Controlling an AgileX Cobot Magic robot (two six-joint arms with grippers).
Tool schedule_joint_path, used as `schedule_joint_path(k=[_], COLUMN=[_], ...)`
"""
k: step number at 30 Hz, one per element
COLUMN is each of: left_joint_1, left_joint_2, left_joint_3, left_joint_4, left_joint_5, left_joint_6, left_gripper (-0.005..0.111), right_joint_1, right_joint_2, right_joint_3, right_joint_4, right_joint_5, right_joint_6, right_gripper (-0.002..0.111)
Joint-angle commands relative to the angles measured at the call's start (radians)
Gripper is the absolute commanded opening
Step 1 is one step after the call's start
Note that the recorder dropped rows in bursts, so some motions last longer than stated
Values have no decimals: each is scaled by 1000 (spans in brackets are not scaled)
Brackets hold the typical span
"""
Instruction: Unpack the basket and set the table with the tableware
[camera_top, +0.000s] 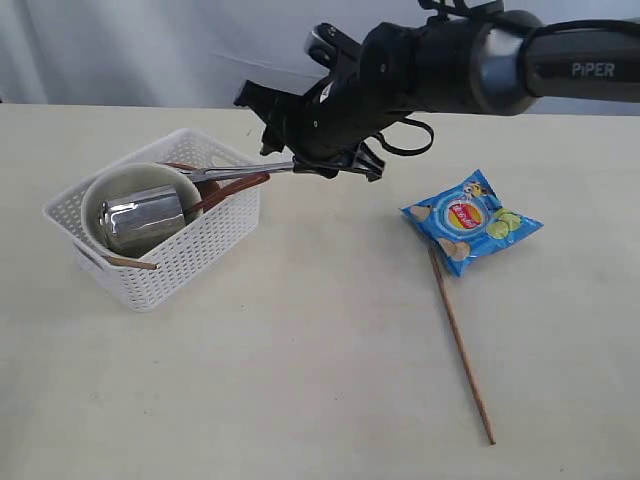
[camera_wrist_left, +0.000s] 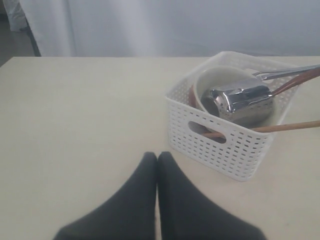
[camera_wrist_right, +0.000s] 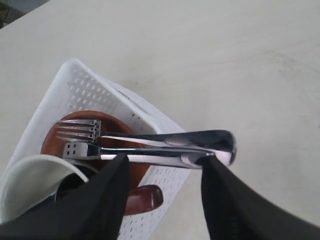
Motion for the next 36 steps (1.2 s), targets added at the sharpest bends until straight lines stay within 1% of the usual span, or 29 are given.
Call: schedule_joint_path(k=[1,3,9,26,34,36], left_joint_1=[-15,-15,-22,-24,-24,-24], left_joint_2=[5,5,5,5,5,5], left_joint_3=[-5,-5,-5,-5,-5,-5], left_joint_4=[-8,-8,-8,-8,-8,-8], left_joint_5=[-9,-9,-8,-8,-8,-8], left_joint_6=[4,4,4,4,4,4], left_gripper=[0,0,0,0,0,0], right_joint_1=[-9,-7,-7,-7,-11,-13], right_joint_2=[10,21,51,59,59,61], right_joint_3=[-1,-1,-1,-1,-1,-1], right_joint_4=[-105,-123,-123,-123,-127,-154], right_joint_5=[-15,-15,-35,-101,-176,-186], right_joint_6=[164,217,255,257,226,226], right_gripper=[44,44,44,44,44,44])
